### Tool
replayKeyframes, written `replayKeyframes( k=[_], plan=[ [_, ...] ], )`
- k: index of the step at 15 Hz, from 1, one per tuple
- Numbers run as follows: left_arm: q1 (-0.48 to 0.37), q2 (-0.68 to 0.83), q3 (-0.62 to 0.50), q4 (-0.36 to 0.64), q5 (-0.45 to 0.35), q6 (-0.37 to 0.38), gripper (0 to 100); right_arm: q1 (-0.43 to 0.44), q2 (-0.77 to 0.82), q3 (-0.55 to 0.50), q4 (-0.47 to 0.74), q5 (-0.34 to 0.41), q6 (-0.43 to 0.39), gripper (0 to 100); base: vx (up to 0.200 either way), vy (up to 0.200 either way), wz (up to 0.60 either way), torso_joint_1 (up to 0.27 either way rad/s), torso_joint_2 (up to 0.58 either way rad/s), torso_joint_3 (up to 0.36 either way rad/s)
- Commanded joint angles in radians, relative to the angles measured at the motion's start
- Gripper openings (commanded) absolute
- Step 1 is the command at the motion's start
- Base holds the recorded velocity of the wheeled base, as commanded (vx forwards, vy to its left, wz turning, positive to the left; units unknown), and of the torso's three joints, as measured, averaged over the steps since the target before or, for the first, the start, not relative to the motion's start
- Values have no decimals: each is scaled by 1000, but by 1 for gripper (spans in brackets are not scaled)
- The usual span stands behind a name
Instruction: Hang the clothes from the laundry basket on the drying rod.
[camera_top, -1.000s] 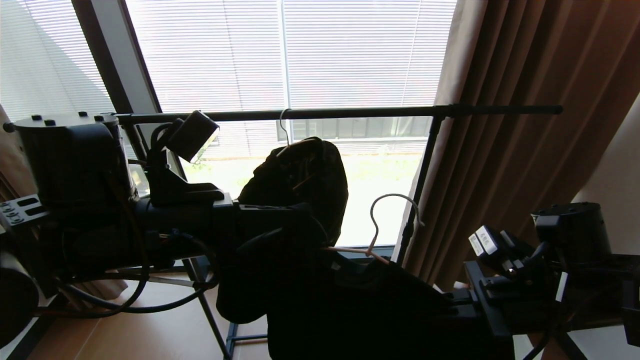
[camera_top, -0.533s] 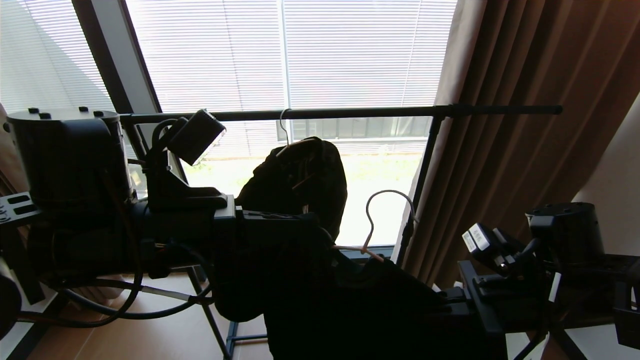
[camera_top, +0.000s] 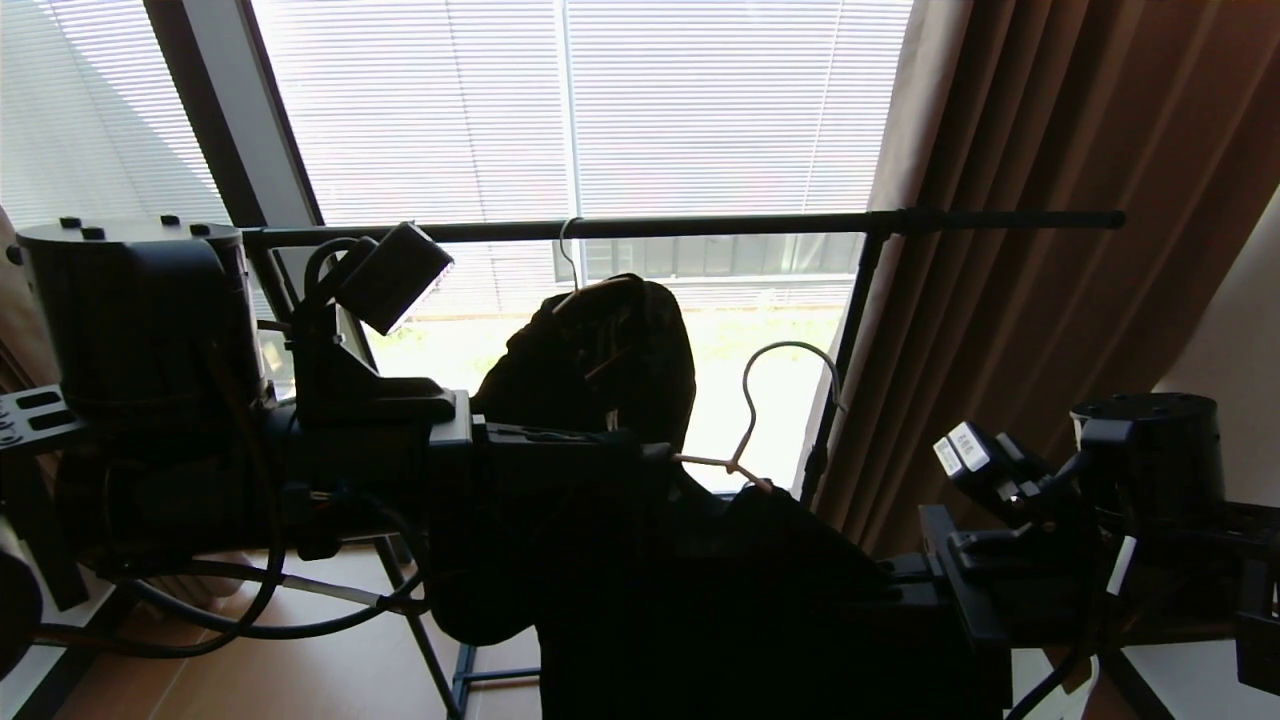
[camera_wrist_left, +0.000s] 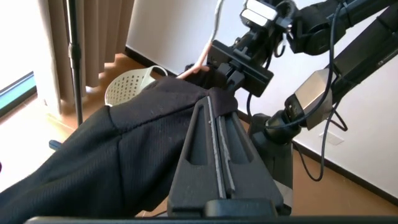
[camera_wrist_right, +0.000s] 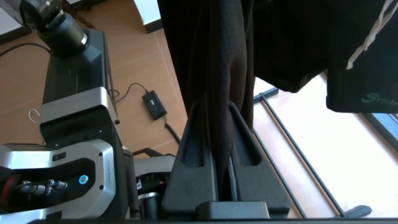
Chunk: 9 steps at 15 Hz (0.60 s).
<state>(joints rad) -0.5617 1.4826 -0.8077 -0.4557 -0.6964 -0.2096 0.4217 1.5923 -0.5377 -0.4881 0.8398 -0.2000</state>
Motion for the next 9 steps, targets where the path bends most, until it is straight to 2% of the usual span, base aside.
replayKeyframes(
  k=[1, 8, 9],
  plan=[
    [0, 13, -2, -1, 0, 2, 0, 0, -22, 7, -10, -1, 5, 0, 0, 0, 0, 0, 0, 0],
    [-4, 38, -2, -14, 1, 38, 0, -1, -20, 25, -50, -1, 5, 0, 0, 0, 0, 0, 0, 0],
    [-4, 38, -2, -14, 8, 44, 100, -1, -22, 27, -56, -1, 5, 0, 0, 0, 0, 0, 0, 0]
  ],
)
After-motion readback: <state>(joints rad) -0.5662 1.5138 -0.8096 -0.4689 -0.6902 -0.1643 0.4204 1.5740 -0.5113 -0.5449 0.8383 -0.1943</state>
